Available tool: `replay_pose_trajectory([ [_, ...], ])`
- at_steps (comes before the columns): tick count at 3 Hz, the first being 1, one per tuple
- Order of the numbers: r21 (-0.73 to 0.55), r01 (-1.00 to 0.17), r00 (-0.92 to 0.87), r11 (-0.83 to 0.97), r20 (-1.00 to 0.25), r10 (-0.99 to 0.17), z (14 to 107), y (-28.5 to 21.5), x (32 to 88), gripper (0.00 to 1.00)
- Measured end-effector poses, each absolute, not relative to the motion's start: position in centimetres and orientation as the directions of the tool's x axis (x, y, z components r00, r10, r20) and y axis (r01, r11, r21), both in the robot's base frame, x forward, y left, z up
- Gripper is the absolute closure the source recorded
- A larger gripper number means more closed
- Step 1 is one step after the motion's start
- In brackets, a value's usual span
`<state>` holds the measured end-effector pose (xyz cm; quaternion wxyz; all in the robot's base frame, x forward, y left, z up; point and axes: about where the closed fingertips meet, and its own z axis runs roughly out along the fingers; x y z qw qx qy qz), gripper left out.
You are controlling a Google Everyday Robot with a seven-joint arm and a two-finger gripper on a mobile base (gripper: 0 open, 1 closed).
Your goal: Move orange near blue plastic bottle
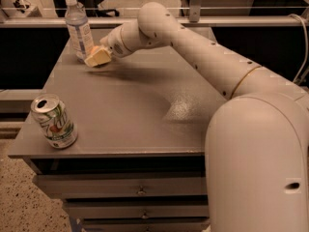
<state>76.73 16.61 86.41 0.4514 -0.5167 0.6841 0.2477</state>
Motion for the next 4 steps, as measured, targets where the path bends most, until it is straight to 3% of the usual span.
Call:
replay_pose_trajectory([
  [2, -0.128, -0.927, -0.056, 0.352, -0.882, -0.468, 87.0, 15.4, 76.5, 0.0],
  [3, -0.113, -0.932, -0.038, 0.344, -0.914, -0.404, 89.1, 11.9, 75.9, 0.0],
  [4, -0.125, -0.924, 0.007, 0.362, -0.95, -0.312, 93.7, 5.2, 74.9, 0.0],
])
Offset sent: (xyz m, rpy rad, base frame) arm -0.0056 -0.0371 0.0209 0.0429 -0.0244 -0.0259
